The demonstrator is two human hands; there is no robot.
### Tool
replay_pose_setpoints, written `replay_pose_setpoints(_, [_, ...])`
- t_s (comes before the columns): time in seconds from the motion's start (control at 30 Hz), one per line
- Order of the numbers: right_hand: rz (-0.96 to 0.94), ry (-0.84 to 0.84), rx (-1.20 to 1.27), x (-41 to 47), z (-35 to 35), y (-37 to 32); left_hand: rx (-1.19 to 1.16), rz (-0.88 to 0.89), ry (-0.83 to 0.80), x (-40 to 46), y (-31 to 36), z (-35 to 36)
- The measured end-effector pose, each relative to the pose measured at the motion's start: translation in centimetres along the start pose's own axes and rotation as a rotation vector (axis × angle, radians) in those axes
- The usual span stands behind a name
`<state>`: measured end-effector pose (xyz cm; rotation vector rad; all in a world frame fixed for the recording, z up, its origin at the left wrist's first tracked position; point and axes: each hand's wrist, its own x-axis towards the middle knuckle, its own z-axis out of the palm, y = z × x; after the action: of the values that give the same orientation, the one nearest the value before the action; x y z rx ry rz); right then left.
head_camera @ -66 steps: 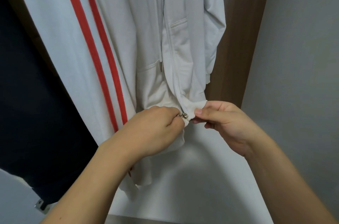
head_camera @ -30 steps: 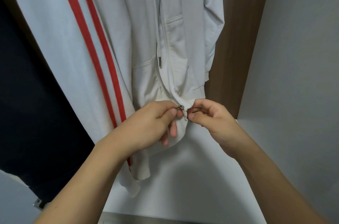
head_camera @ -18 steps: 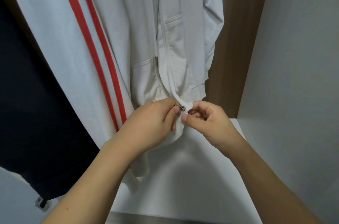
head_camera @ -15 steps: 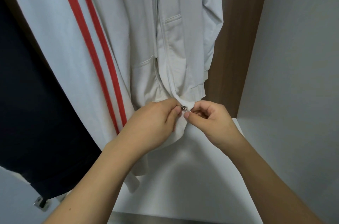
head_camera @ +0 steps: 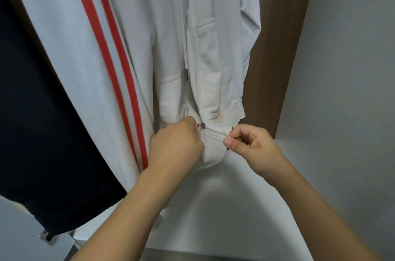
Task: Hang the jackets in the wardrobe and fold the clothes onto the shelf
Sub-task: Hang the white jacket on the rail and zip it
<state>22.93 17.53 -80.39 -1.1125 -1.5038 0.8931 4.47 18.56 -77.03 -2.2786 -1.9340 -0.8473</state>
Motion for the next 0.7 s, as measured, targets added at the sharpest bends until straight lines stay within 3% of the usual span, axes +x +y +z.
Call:
replay_pose_setpoints(0.13, [0.101, 0.039, -0.152, -0.1, -0.3, 0.9, -0.006, 0.104, -0.037, -0.5, 0.6, 0.6])
replay_pose_setpoints(0.47, [-0.48, 0.431, -0.896, -0.1, -0.4, 2.1, -0.001, 0.24, 0.005, -0.8, 2.7, 0.5])
replay_pose_setpoints(0.6, [-0.333, 0.4, -0.786, -0.2, -0.6, 2.8, 0.163, 0.268, 0.007, 0.4, 3.8, 0.2])
replay_pose_setpoints(0.7, [-0.062, 0.382, -0.443, 0.0, -1.7, 3.6, 0.259, 0.232, 0.203, 3.9, 3.7, -2.6])
